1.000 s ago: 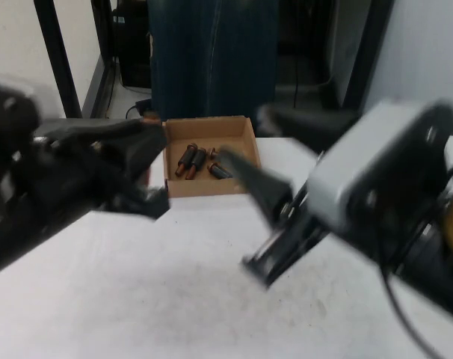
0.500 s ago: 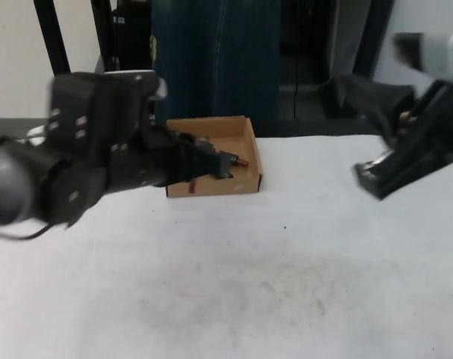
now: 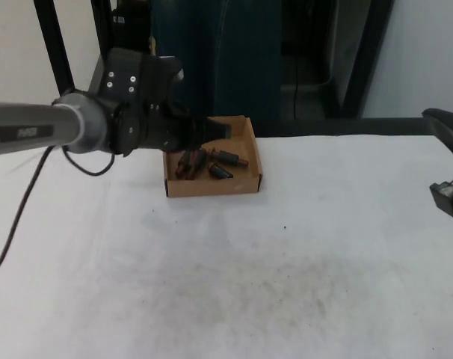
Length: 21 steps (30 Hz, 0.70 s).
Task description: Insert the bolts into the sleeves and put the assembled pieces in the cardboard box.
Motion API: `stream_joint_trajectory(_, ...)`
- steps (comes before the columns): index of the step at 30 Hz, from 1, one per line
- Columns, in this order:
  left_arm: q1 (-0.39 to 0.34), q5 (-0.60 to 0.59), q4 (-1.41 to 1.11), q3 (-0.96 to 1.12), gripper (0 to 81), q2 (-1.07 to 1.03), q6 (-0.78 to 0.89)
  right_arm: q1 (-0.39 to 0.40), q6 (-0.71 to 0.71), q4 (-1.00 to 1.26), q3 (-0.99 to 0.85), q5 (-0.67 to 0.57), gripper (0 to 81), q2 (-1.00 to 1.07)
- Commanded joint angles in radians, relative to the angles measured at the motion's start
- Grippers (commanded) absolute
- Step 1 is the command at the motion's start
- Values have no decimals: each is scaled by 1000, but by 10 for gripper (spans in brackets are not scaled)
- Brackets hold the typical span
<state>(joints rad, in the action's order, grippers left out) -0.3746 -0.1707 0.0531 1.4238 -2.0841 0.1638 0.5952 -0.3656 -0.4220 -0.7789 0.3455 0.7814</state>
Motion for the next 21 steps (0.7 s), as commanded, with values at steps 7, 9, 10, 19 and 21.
stream_joint_trajectory(7, -7, 13, 25, 167, 8, -137, -15, -62, 5, -18, -10, 10, 504, -10)
stream_joint_trajectory(9, -7, 13, 25, 176, 1, -147, -15, -74, 5, -18, -10, 10, 504, -10)
stream_joint_trajectory(10, -7, 13, 25, 176, 8, -149, -15, -78, 5, -18, -10, 10, 504, -10)
stream_joint_trajectory(19, -7, 13, 39, 176, 191, -151, -15, -88, 26, -15, -10, 10, 504, -10)
stream_joint_trajectory(21, -7, 13, 39, 176, 267, -151, -15, -88, 29, -15, -10, 10, 504, -10)
